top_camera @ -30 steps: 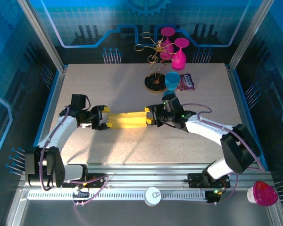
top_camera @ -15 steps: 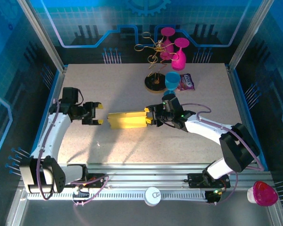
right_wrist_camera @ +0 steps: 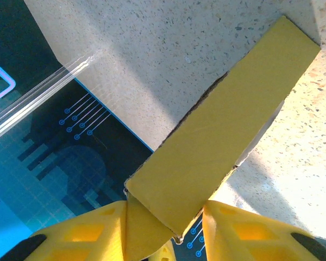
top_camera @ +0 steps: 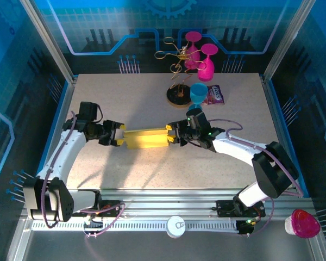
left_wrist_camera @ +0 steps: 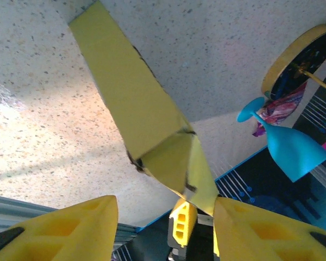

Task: Fold the paper box

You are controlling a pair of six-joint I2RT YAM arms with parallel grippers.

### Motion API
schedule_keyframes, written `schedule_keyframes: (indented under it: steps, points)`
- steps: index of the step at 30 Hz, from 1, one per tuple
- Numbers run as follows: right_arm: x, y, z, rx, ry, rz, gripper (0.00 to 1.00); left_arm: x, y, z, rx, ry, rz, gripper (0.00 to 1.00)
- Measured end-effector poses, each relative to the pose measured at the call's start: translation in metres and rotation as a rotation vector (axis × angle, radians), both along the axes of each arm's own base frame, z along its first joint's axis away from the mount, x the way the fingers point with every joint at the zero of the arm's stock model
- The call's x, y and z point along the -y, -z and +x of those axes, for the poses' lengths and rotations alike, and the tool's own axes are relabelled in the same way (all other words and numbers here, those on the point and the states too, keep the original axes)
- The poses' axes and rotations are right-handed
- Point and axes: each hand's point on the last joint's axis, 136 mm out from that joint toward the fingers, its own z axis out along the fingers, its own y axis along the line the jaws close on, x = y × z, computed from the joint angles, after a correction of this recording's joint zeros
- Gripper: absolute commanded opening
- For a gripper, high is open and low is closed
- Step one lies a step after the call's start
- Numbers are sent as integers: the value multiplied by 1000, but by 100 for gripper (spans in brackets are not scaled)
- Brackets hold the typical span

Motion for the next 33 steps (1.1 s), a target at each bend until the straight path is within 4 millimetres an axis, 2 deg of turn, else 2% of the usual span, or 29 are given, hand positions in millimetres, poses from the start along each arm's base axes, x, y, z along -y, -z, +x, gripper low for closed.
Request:
schedule_keyframes:
  steps: [4,15,17,23,28,33]
  points:
    - [0,0,0,1,-4,0,37,1,11,-6,-26,5,-1,42]
    - [0,1,2,11,-10,-1,33,1,17,0,8,9,-3,21]
    - [0,1,2,11,-15,0,33,1,18,2,13,10,-3,20]
    - [6,4,3,21,-30,-22,45,1,20,4,21,10,-3,18]
    - [14,5,0,35,-52,-66,46,1,20,5,23,9,-3,17]
    - [14,-10,-1,77,-72,-69,46,1,20,7,27,9,-3,16]
